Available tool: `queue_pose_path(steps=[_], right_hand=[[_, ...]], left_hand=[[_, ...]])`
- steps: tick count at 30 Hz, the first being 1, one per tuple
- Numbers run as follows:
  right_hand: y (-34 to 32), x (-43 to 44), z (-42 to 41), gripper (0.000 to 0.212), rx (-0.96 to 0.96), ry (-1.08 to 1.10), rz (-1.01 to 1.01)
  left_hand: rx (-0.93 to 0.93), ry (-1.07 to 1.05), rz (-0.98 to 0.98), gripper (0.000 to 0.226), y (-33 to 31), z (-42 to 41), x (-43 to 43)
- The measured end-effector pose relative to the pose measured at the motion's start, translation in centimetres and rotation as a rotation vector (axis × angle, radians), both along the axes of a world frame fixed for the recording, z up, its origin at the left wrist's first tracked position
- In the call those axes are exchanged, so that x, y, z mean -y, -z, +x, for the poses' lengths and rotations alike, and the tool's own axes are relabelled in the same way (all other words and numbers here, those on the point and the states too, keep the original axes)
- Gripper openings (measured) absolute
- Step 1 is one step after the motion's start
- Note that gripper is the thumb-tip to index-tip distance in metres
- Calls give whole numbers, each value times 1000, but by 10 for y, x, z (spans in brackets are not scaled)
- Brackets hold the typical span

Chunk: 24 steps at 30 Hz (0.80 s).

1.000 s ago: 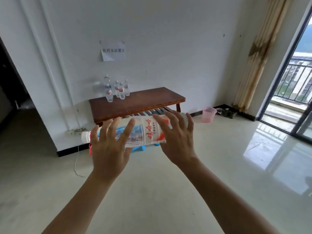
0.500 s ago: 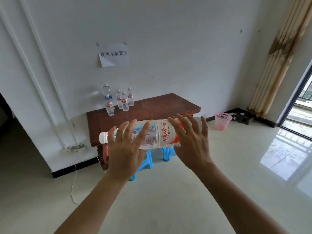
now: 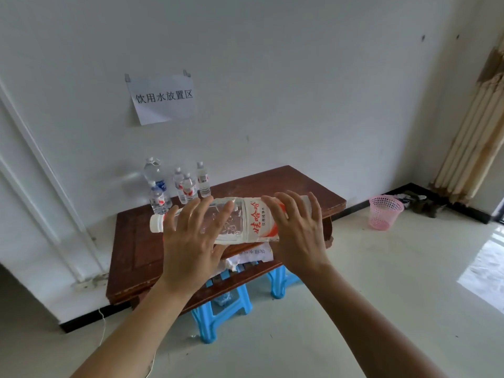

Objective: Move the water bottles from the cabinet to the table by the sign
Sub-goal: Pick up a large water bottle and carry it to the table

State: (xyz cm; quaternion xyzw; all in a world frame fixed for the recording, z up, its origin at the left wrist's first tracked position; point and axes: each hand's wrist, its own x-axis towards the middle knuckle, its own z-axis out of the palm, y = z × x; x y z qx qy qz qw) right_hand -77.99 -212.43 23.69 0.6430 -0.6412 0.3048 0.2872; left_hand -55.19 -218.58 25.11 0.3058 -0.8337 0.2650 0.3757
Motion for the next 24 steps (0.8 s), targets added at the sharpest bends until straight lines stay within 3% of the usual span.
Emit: queue_pose_path(steps=[5,14,20,24], right_hand=[[16,111,-15,95,-10,-69,32],[37,306,-24,95,-52,-29,129],[63,401,-38,86,75,41,172],[90,446,-75,82,91,75,219]], left_hand=[[-13,-15,51,108,24,-11,108],[-99,1,155,101,67,-23,314],[-85,48,254,89,86,-38,429],[-352,81,449,70,116,-57,460]])
